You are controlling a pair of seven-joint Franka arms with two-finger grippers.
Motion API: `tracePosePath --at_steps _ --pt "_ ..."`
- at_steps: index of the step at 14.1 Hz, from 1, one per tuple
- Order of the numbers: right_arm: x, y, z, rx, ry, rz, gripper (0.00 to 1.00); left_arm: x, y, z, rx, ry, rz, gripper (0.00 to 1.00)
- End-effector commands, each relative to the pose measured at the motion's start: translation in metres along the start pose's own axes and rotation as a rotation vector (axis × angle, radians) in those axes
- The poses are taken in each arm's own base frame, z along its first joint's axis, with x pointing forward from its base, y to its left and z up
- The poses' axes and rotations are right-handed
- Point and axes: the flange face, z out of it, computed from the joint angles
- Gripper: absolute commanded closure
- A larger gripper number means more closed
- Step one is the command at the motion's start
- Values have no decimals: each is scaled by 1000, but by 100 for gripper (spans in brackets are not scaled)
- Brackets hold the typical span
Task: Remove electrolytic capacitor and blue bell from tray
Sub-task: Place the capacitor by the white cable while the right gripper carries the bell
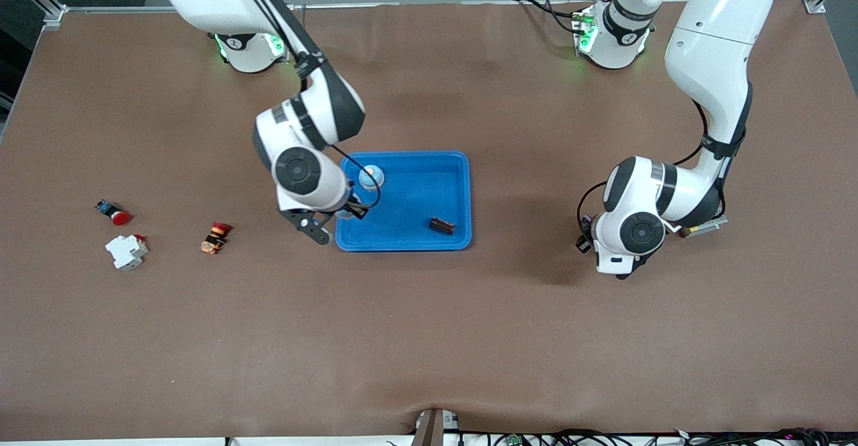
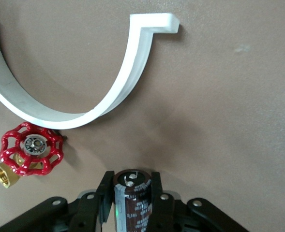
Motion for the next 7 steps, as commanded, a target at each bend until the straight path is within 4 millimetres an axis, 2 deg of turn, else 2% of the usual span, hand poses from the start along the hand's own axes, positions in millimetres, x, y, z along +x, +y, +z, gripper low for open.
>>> tracePosePath --at_steps 1,3,6,7 --pt "44 54 -34 -28 -48 -118 100 5 4 -21 -29 32 4 0" --pt "64 80 -47 -30 -75 -162 100 -7 19 -44 -64 45 10 0" --pt "70 83 -45 -29 -70 -167 100 -41 48 -74 -107 68 -5 0" --pt "72 83 -42 -23 -61 -164 100 -59 62 -80 -122 71 -13 0"
